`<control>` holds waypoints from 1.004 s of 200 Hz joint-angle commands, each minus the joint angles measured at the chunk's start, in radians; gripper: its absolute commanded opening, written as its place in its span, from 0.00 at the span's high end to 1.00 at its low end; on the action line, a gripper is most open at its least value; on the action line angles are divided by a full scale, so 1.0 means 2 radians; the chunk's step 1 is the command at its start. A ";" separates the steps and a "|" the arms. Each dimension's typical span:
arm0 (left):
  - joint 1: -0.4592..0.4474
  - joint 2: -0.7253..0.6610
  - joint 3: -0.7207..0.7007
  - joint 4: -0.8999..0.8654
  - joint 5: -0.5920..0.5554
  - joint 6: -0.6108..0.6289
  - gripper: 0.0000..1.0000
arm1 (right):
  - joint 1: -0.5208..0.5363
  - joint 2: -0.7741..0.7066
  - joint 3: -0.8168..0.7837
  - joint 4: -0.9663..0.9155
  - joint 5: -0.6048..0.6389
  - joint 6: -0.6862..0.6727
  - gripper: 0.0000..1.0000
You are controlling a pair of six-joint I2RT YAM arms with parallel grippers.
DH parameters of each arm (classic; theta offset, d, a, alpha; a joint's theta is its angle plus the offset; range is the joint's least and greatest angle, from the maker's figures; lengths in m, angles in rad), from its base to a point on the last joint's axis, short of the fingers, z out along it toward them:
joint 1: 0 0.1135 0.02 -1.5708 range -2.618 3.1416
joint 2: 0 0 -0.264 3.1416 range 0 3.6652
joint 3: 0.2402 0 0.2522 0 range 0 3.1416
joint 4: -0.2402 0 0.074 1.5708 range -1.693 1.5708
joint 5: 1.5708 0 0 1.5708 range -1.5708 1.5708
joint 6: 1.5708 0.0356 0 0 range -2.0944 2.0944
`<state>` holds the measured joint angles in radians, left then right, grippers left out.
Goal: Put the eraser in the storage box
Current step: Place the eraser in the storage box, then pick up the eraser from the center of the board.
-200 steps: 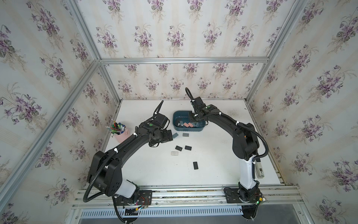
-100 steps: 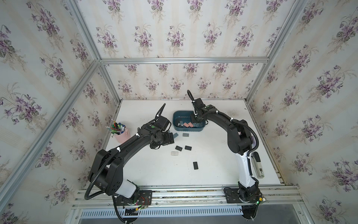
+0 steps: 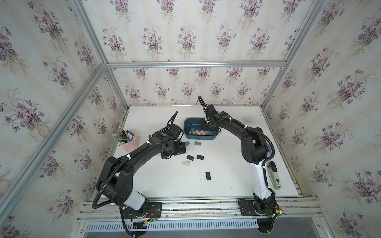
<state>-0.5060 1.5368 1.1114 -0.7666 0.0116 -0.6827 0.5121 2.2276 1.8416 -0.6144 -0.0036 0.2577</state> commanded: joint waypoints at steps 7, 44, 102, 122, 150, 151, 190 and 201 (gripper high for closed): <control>-0.002 0.002 0.002 0.002 0.000 -0.005 0.00 | 0.001 -0.003 0.001 -0.005 0.002 -0.006 0.50; -0.004 0.005 0.002 0.002 0.000 -0.005 0.00 | 0.001 -0.015 -0.004 0.001 0.003 -0.005 0.46; -0.010 0.017 0.001 0.002 0.006 -0.011 0.00 | 0.001 -0.122 -0.064 0.068 -0.007 0.011 0.32; -0.022 0.014 -0.002 0.000 0.016 -0.046 0.00 | 0.001 -0.171 -0.102 0.095 -0.014 0.016 0.24; -0.075 -0.012 -0.015 0.005 -0.037 -0.123 0.00 | 0.001 -0.244 -0.170 0.136 -0.030 0.026 0.11; -0.077 -0.012 -0.015 0.005 -0.039 -0.126 0.00 | 0.001 -0.247 -0.172 0.137 -0.030 0.026 0.11; -0.094 0.004 -0.027 -0.015 -0.037 -0.239 0.00 | 0.001 -0.328 -0.236 0.153 -0.029 0.031 0.00; -0.094 0.008 -0.032 -0.014 -0.035 -0.266 0.00 | 0.001 -0.351 -0.253 0.158 -0.029 0.031 0.00</control>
<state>-0.6903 1.5349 1.0630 -0.7639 -0.0368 -1.0241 0.5121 1.5967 1.3846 -0.3592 -0.0589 0.3130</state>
